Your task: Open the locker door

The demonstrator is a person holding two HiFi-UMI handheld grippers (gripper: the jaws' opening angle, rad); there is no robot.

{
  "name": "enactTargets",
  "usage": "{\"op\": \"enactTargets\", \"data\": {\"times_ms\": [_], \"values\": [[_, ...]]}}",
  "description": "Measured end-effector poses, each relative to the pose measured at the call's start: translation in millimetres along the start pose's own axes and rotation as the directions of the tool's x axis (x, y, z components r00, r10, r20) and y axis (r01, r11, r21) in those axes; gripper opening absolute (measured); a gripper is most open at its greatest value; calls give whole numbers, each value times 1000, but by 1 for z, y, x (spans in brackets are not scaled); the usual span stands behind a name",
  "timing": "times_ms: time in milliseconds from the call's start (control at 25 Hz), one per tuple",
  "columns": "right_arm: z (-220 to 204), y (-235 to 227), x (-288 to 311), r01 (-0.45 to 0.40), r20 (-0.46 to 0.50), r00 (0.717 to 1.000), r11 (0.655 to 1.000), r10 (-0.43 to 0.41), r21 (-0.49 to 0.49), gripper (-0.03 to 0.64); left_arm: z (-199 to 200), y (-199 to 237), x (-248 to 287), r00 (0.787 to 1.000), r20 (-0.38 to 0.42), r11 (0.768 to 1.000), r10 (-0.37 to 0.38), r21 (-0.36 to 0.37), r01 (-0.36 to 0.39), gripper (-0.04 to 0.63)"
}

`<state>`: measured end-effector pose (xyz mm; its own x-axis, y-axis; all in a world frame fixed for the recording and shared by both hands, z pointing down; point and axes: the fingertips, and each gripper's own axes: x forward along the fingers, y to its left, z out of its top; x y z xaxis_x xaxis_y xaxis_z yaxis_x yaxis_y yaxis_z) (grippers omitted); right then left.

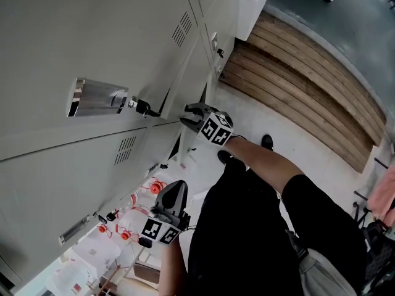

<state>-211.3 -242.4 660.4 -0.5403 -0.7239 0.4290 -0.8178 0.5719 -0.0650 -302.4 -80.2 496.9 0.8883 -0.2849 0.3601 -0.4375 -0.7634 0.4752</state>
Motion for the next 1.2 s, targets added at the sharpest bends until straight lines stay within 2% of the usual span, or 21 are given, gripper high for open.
{"op": "enactTargets", "data": {"times_ms": [440,800,1200], "values": [[-1,1,-1,-6,-17,1000,1000,7,10,117,-1,-3,-1,1000,22,1000,0,-5,0,17],[-7,4,-14,-63,-30,998,998,62,-18,114,6,-7,0,997,73,1000,0,-9,1,17],[-25,3,-42,-164,-35,986,985,162,-53,115,11,-21,15,991,121,998,54,-44,-49,17]]}}
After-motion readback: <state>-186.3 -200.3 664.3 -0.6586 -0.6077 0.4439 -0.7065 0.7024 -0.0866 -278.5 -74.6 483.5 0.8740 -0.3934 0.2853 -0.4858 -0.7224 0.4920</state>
